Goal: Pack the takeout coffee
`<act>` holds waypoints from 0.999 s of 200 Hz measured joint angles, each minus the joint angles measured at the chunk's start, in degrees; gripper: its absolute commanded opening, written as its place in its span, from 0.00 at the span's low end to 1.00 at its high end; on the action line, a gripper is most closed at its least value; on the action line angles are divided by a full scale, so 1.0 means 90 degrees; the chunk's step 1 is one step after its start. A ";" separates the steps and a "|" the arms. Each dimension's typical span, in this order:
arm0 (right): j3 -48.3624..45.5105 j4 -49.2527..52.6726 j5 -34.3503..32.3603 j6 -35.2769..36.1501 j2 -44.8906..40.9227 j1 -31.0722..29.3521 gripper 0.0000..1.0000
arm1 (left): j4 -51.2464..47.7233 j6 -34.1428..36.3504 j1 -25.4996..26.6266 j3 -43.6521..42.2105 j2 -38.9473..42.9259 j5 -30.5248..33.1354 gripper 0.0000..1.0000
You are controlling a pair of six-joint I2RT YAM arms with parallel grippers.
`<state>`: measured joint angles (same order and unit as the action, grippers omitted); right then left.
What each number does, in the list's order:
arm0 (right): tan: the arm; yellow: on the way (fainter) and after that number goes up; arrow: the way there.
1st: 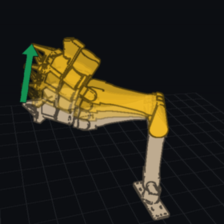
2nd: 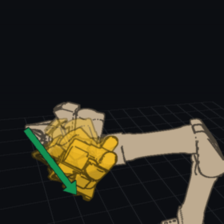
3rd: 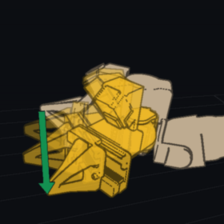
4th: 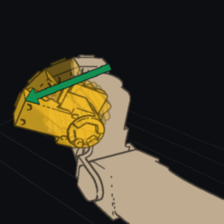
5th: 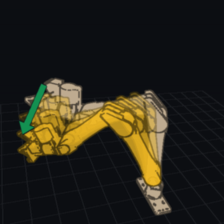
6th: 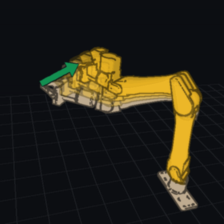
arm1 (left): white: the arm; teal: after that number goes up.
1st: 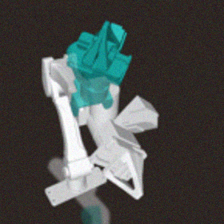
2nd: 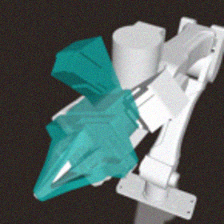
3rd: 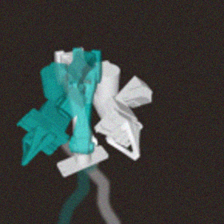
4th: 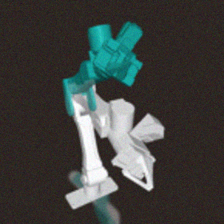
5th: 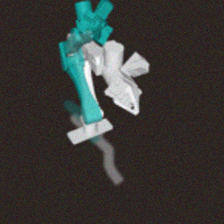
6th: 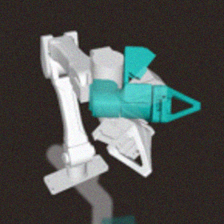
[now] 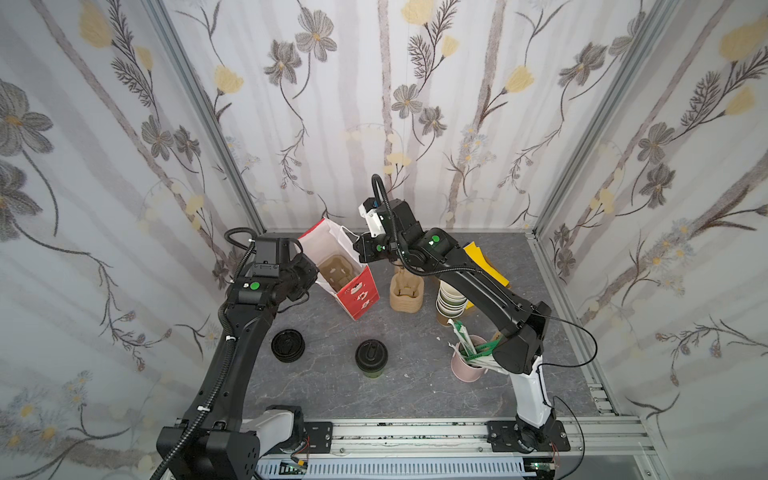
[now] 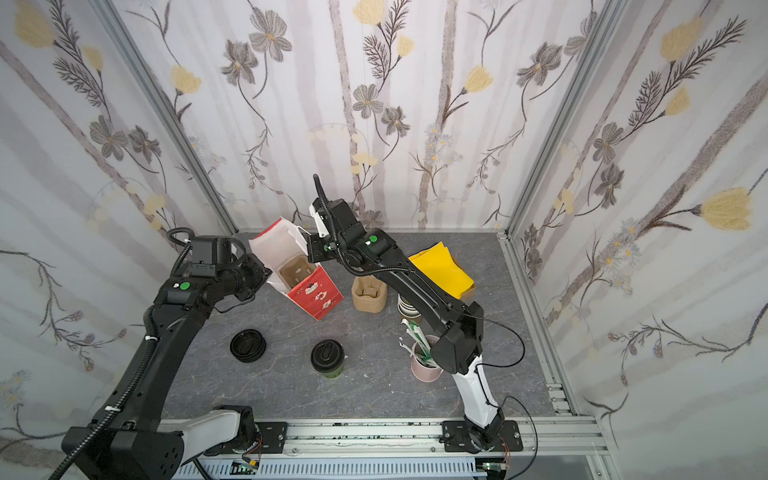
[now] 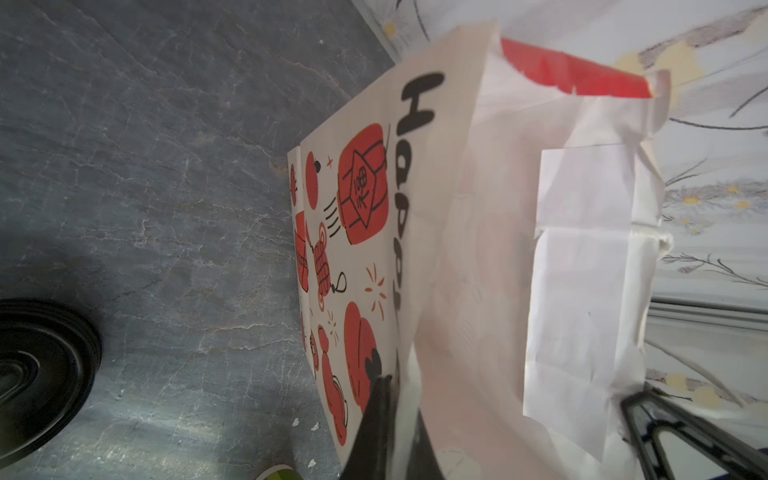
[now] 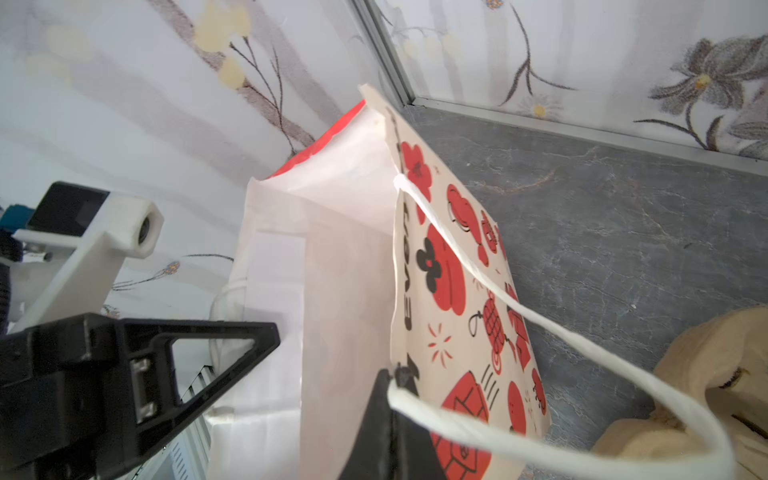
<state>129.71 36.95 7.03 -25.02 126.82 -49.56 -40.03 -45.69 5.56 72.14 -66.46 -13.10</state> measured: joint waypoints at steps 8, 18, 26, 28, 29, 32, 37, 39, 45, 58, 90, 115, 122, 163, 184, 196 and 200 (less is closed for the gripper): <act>-0.0248 -0.0141 -0.0022 0.0046 -0.0151 -0.0085 0.00 | 0.0126 0.0136 0.0015 -0.0085 0.0124 0.0017 0.00; -0.0639 -0.0374 -0.0168 0.0146 -0.0362 -0.0175 0.00 | 0.0284 0.0299 0.0036 -0.0223 0.0279 0.0097 0.00; -0.1032 -0.0617 -0.0342 0.0206 -0.0566 -0.0260 0.00 | 0.0427 0.0452 0.0044 -0.0369 0.0415 0.0124 0.00; -0.1149 -0.0690 -0.0386 0.0226 -0.0624 -0.0282 0.00 | 0.0457 0.0478 0.0046 -0.0406 0.0452 0.0129 0.00; -0.1188 -0.0716 -0.0393 0.0233 -0.0644 -0.0289 0.00 | 0.0471 0.0488 0.0046 -0.0418 0.0464 0.0131 0.00; -0.1326 -0.0814 -0.0423 0.0260 -0.0714 -0.0313 0.00 | 0.0517 0.0563 0.0051 -0.0471 0.0512 0.0155 0.00; -0.1600 -0.1013 -0.0520 0.0325 -0.0852 -0.0367 0.00 | 0.0614 0.0646 0.0056 -0.0583 0.0614 0.0199 0.00; -0.1693 -0.1073 -0.0549 0.0345 -0.0899 -0.0384 0.00 | 0.0651 0.0675 0.0058 -0.0624 0.0651 0.0219 0.00; -0.1948 -0.1285 -0.0631 0.0398 -0.1032 -0.0440 0.00 | 0.0767 0.0784 0.0066 -0.0750 0.0763 0.0277 0.00; -0.2441 -0.1729 -0.0772 0.0510 -0.1290 -0.0546 0.00 | 0.0993 0.1008 0.0078 -0.0988 0.0979 0.0393 0.00; -0.3485 -0.2834 -0.1122 0.0653 -0.1838 -0.0636 0.00 | 0.1780 0.1605 0.0129 -0.1756 0.1571 0.0503 0.00; -0.4481 -0.3674 -0.1185 0.0750 -0.2246 -0.0755 0.00 | 0.2409 0.2103 0.0206 -0.2361 0.2008 0.0491 0.00; -0.4738 -0.3910 -0.1231 0.0787 -0.2344 -0.0799 0.00 | 0.2555 0.2227 0.0214 -0.2480 0.2106 0.0488 0.00; -0.5190 -0.4719 -0.1494 0.0957 -0.2535 -0.0850 0.00 | 0.3366 0.2824 0.0272 -0.2973 0.2436 0.0430 0.00; -0.5248 -0.4906 -0.1489 0.0986 -0.2569 -0.0874 0.00 | 0.3551 0.2931 0.0294 -0.3055 0.2458 0.0425 0.00; -0.5270 -0.4949 -0.1494 0.0998 -0.2582 -0.0886 0.00 | 0.3616 0.2929 0.0296 -0.3075 0.2470 0.0427 0.00; -0.5272 -0.4947 -0.1494 0.0998 -0.2584 -0.0886 0.00 | 0.3633 0.2907 0.0296 -0.3075 0.2467 0.0430 0.00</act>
<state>82.26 -7.57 -6.42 -16.03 103.57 -57.54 -7.33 -19.53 8.23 44.47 -44.25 -9.23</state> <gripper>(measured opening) 0.049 0.048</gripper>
